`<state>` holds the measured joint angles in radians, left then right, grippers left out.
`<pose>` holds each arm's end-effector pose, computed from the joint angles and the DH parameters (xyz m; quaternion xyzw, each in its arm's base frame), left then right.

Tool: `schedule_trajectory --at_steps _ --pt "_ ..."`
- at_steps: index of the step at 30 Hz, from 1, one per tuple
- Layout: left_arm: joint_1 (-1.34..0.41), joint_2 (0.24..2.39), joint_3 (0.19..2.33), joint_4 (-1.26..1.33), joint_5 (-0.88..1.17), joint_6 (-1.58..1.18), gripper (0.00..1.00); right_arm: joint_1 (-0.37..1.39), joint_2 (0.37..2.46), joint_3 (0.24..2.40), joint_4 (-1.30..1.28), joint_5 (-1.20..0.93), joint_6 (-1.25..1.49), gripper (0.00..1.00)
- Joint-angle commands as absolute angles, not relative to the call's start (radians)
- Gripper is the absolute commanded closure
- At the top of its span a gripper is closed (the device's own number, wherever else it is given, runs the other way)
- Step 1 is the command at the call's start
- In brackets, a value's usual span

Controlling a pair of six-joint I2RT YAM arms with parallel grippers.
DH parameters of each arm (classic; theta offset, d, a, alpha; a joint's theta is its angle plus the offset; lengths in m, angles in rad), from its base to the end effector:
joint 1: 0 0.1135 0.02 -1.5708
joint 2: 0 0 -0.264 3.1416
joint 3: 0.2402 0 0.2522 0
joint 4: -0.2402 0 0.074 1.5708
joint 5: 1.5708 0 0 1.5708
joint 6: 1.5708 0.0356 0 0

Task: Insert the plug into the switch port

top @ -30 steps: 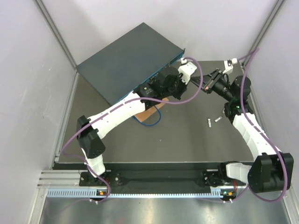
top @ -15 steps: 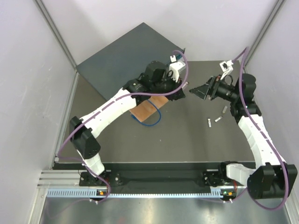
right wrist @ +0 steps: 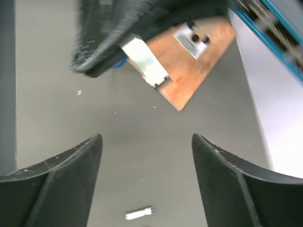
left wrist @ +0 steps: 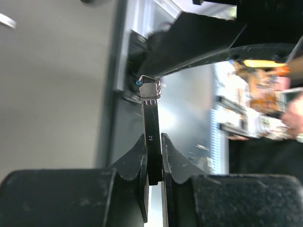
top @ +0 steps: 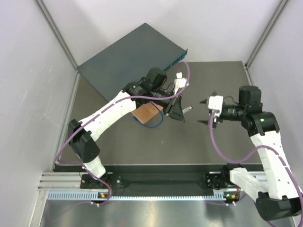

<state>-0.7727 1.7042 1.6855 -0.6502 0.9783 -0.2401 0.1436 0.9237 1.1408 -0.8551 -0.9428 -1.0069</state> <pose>0.2478 -0.2828 0.3723 0.4066 0.7126 -0.5564 0.1313 0.1576 0.0519 0.3790 -0.6043 0.5566 0.2008 0.5336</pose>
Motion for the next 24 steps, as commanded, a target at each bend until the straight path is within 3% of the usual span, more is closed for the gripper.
schedule_trajectory --at_steps 1,9,24 --pt "-0.767 1.701 1.634 -0.641 1.117 -0.31 1.0 0.259 0.893 1.151 -0.98 -0.898 -1.36 0.27" --pt "-0.767 1.717 1.597 -0.657 1.177 -0.354 1.0 0.377 0.933 1.173 -0.969 -0.816 -1.413 0.42" --pt "-0.767 1.729 1.58 -0.646 1.172 -0.382 1.0 0.505 0.962 1.175 -0.879 -0.741 -1.365 0.51"
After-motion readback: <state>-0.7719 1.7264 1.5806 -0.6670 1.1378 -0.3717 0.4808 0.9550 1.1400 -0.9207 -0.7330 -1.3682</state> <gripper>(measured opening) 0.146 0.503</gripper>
